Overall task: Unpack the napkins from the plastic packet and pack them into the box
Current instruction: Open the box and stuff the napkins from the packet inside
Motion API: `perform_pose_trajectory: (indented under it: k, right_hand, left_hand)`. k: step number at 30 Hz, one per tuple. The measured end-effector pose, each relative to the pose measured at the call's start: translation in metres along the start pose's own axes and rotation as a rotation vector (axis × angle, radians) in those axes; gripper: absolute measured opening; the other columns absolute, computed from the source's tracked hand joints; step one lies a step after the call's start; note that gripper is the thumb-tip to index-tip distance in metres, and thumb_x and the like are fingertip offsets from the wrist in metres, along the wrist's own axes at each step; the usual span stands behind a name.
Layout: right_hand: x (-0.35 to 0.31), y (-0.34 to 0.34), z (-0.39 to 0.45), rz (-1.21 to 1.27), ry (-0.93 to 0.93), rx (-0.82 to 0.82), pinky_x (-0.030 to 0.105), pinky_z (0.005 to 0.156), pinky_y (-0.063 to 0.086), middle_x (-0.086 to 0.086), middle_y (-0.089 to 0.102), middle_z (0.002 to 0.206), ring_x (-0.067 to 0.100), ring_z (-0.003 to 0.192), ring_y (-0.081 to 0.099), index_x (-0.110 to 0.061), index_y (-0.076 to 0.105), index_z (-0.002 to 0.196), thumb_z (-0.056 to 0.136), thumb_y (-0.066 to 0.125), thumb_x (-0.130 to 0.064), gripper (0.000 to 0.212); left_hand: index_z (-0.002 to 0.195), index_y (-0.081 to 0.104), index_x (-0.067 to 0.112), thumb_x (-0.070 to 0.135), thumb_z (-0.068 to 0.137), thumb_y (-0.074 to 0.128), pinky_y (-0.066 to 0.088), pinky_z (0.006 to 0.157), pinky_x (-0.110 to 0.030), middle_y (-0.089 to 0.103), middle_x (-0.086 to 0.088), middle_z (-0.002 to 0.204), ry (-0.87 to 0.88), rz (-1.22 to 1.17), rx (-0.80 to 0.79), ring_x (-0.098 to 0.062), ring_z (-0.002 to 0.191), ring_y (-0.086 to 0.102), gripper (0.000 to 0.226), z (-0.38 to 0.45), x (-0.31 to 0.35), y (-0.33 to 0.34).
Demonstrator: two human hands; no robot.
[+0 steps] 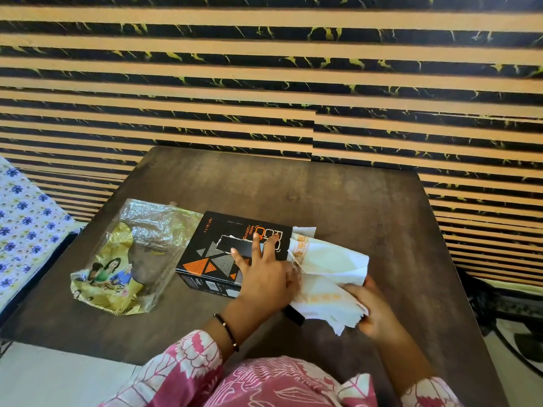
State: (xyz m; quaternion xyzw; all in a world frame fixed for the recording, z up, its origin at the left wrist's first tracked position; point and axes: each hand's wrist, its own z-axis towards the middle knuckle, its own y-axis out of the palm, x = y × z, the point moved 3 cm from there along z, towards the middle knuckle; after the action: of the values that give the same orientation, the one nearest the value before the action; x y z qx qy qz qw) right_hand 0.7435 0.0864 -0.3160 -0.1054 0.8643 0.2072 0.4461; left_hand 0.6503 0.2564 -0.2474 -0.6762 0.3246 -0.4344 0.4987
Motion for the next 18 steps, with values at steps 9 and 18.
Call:
perform_pose_trajectory:
  k: [9, 18]
  right_hand:
    - [0.001, 0.002, 0.014, -0.245, 0.005, 0.209, 0.050, 0.081, 0.056, 0.003, 0.068, 0.107, 0.025, 0.095, 0.066, -0.027, 0.055, 0.116, 0.072, 0.069, -0.054, 0.053]
    - [-0.004, 0.000, 0.012, -0.249, -0.047, 0.137, 0.053, 0.083, 0.055, 0.004, 0.063, 0.114, 0.026, 0.100, 0.064, -0.030, 0.045, 0.124, 0.091, 0.055, -0.018, 0.036]
  left_hand:
    - [0.144, 0.010, 0.033, 0.049, 0.074, 0.060, -0.014, 0.093, -0.079, -0.023, -0.010, 0.154, 0.104, 0.322, -0.179, -0.045, 0.134, -0.031, 0.087, 0.013, 0.004, 0.003]
    - [0.145, 0.017, 0.013, 0.053, 0.070, 0.062, -0.018, 0.091, -0.080, -0.031, -0.010, 0.151, 0.075, 0.426, -0.200, -0.042, 0.135, -0.032, 0.096, 0.031, 0.009, 0.017]
